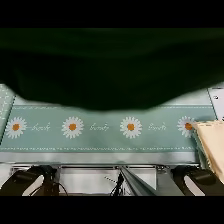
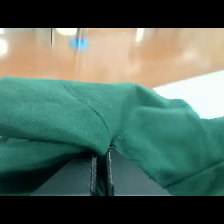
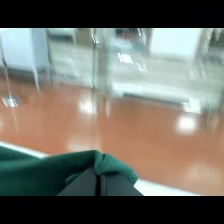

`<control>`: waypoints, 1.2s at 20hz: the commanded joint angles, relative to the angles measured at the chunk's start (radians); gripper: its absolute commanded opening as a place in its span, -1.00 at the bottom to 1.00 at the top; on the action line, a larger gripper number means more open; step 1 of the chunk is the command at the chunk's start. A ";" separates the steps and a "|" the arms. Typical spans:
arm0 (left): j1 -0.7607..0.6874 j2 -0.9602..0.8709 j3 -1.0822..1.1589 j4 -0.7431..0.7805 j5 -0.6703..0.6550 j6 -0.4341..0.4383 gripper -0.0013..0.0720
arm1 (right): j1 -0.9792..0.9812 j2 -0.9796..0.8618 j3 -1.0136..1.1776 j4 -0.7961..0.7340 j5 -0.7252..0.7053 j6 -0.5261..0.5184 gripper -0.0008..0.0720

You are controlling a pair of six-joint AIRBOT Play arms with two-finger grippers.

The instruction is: Fold the shirts.

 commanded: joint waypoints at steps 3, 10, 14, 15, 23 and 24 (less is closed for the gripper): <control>0.001 0.159 -0.391 0.043 -0.246 -0.103 -0.90 | 0.000 0.128 -0.274 -0.066 0.142 0.103 -0.91; 0.000 0.146 -1.184 -0.069 0.190 -0.080 -0.90 | 0.000 0.008 -0.788 -0.087 -0.052 0.135 -0.92; 0.000 -0.080 -1.249 -0.163 0.541 0.006 -0.90 | -0.001 -0.286 -0.807 -0.155 -0.244 0.177 -0.91; 0.000 -0.145 -1.235 -0.199 0.602 0.039 -0.90 | -0.001 -0.366 -0.784 -0.151 -0.290 0.197 -0.92; 0.019 -0.544 -0.899 -0.332 0.549 0.092 0.96 | -0.133 -0.830 -0.433 0.185 -0.328 0.205 0.48; 0.045 -0.557 -0.850 -0.301 0.484 0.092 0.96 | -0.175 -0.845 -0.402 0.233 -0.284 0.181 0.57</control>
